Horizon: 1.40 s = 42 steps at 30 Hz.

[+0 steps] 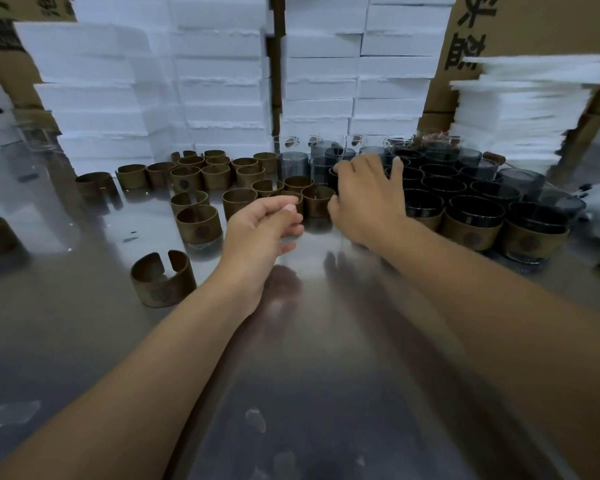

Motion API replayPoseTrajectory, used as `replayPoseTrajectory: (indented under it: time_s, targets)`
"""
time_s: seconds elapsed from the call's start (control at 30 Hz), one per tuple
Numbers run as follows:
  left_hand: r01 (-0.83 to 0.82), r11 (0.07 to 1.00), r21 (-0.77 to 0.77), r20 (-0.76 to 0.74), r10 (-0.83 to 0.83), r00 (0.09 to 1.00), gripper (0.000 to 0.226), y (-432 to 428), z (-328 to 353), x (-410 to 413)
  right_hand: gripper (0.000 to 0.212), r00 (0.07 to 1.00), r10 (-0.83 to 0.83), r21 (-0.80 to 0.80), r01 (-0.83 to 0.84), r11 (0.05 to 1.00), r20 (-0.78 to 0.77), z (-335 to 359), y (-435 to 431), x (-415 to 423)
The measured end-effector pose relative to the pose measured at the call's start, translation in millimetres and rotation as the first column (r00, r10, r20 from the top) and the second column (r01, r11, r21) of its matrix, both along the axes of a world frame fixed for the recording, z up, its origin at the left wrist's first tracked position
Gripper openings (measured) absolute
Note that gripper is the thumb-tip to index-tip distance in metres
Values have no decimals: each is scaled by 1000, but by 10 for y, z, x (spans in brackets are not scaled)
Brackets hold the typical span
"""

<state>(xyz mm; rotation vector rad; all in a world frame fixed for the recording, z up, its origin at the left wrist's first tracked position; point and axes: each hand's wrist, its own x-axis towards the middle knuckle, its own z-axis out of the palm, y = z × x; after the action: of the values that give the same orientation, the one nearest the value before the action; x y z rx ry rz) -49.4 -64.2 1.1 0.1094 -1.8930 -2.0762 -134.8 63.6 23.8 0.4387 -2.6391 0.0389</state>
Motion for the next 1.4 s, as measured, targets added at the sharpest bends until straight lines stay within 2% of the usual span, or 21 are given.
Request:
replayPoseTrajectory:
  time_s: [0.17,0.23,0.33,0.5,0.67,0.77,0.87,1.0,1.07,1.2,1.4]
  targets:
    - [9,1000,1,-2,-9,1000,15,29,-22,-30,41,967,-167,15,167,986,195,200,3,-335]
    - [14,1000,-17,-4,-14,1000,15,39,-30,-35,40,940,-193,22,194,981,281,208,10,-407]
    - [16,999,-31,-15,-17,1000,16,37,-39,-42,35,930,-194,1,204,979,313,175,-9,-465]
    - [3,999,-47,-28,-4,1000,16,14,-39,-44,27,955,-142,-101,173,980,259,131,-44,-412]
    - [-85,994,-68,-76,80,994,17,-7,-29,-52,9,996,13,-320,16,947,87,186,-102,-231]
    - [-142,989,-51,-95,137,986,15,0,-5,-52,14,985,170,-479,-155,864,-12,250,-118,-68]
    - [-175,985,-14,-98,172,980,14,-6,20,-32,7,945,321,-592,-295,750,-65,254,-105,183]
    - [-92,996,-5,-85,91,992,22,-3,36,14,10,903,424,-683,-355,639,-73,56,-76,522]
    - [-7,1000,-20,-86,5,996,35,10,37,36,19,888,446,-725,-381,574,-114,-58,-74,652]
    - [81,990,-116,-62,-88,994,44,39,45,62,44,894,424,-781,-365,508,-142,-202,-47,736]
    - [78,991,-111,-49,-84,995,48,60,36,83,75,878,479,-881,-236,409,-13,-323,3,728]
